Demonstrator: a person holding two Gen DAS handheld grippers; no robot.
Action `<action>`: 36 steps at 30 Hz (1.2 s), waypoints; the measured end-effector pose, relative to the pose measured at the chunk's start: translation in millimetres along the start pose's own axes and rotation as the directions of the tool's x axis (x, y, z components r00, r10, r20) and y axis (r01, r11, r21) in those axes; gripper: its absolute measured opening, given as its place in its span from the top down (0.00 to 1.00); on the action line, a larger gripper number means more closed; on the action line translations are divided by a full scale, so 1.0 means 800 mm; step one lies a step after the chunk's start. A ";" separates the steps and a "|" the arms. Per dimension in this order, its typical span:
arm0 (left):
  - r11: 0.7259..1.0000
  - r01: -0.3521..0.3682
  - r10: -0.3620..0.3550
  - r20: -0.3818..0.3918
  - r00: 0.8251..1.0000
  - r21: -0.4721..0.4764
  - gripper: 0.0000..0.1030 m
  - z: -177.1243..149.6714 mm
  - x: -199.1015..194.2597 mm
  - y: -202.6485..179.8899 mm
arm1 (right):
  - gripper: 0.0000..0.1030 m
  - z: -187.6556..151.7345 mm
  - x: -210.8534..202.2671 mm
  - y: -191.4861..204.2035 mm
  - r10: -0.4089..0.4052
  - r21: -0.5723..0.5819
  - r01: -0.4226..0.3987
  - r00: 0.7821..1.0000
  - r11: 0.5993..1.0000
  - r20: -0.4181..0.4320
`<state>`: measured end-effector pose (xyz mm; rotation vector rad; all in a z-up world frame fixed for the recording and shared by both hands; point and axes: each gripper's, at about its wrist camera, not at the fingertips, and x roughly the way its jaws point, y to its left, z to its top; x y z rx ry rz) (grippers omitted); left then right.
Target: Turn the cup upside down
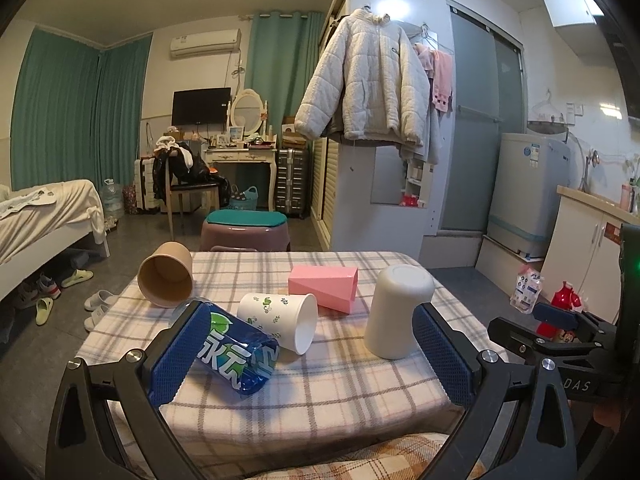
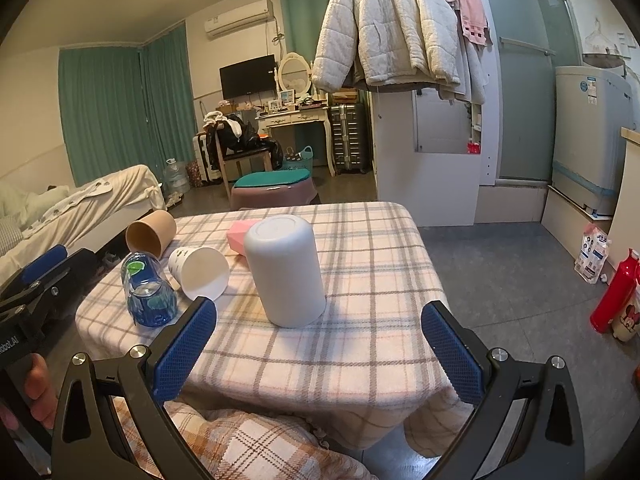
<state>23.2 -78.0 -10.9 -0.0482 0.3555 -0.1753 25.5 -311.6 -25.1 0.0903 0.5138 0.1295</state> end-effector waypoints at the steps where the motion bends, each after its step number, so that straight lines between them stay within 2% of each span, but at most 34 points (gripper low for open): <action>1: 1.000 0.001 -0.001 -0.002 1.000 0.001 0.00 0.000 0.000 0.000 | 0.00 0.000 0.000 0.000 -0.001 0.000 0.001 1.000 1.000 0.000; 36: 1.000 -0.002 0.002 -0.003 1.000 0.002 0.00 0.001 -0.001 -0.002 | 0.00 -0.011 0.001 0.001 0.003 0.010 -0.003 1.000 1.000 -0.013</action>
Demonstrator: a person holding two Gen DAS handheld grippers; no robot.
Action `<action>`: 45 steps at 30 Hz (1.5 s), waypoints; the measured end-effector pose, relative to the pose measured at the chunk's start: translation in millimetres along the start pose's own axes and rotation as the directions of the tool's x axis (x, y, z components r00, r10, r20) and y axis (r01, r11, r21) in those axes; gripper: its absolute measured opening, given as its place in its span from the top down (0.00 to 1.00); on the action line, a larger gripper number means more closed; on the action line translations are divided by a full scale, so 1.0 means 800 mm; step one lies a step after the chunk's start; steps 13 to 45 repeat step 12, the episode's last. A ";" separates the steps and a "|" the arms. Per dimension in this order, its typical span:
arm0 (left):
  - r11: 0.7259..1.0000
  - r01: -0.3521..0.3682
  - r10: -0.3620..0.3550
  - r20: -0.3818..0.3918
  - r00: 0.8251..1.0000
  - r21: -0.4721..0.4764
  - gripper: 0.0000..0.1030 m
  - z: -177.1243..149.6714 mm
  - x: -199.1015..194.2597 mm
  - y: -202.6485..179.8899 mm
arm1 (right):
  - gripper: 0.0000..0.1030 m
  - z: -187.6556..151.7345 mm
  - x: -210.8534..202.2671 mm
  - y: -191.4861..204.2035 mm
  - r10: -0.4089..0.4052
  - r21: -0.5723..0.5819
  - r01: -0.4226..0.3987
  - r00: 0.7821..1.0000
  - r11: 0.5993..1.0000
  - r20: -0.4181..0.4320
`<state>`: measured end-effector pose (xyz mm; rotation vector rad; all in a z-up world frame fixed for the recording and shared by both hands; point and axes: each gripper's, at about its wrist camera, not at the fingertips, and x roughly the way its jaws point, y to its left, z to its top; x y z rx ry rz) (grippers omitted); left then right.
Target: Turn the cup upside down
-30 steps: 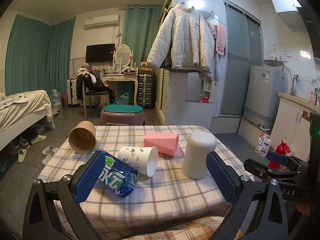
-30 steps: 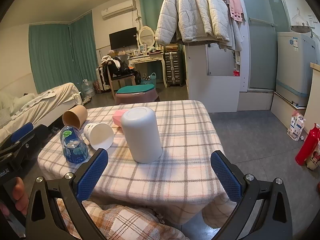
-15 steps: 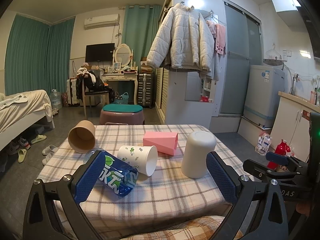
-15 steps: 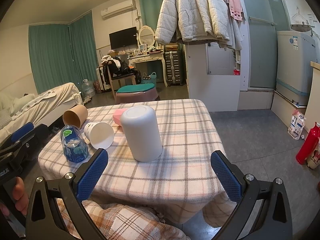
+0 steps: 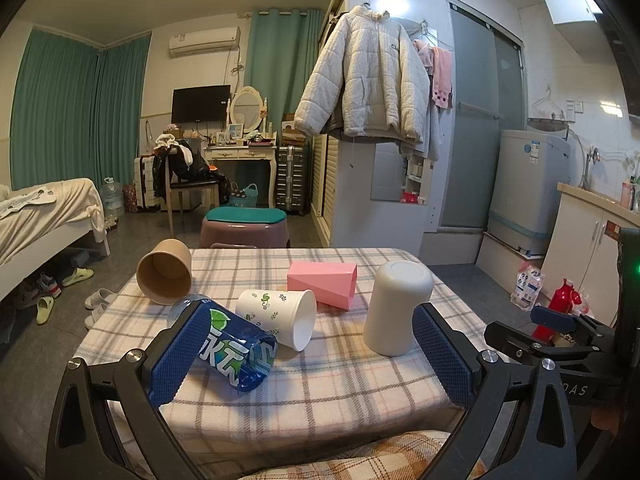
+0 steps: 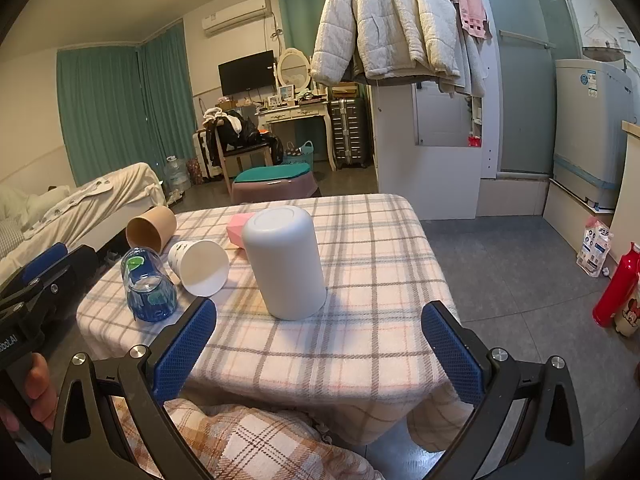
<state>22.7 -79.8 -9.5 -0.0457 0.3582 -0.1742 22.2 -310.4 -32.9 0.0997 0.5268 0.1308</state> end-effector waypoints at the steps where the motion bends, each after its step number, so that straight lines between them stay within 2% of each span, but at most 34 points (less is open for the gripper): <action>1: 1.000 0.000 0.000 0.000 1.000 0.001 0.00 0.000 0.000 0.000 | 0.00 -0.001 0.000 0.001 0.000 0.000 0.000 1.000 1.000 -0.001; 45: 1.000 -0.015 0.015 -0.002 1.000 0.002 0.00 -0.010 0.003 -0.001 | 0.00 -0.004 0.002 0.004 -0.001 0.000 0.001 1.000 1.000 -0.012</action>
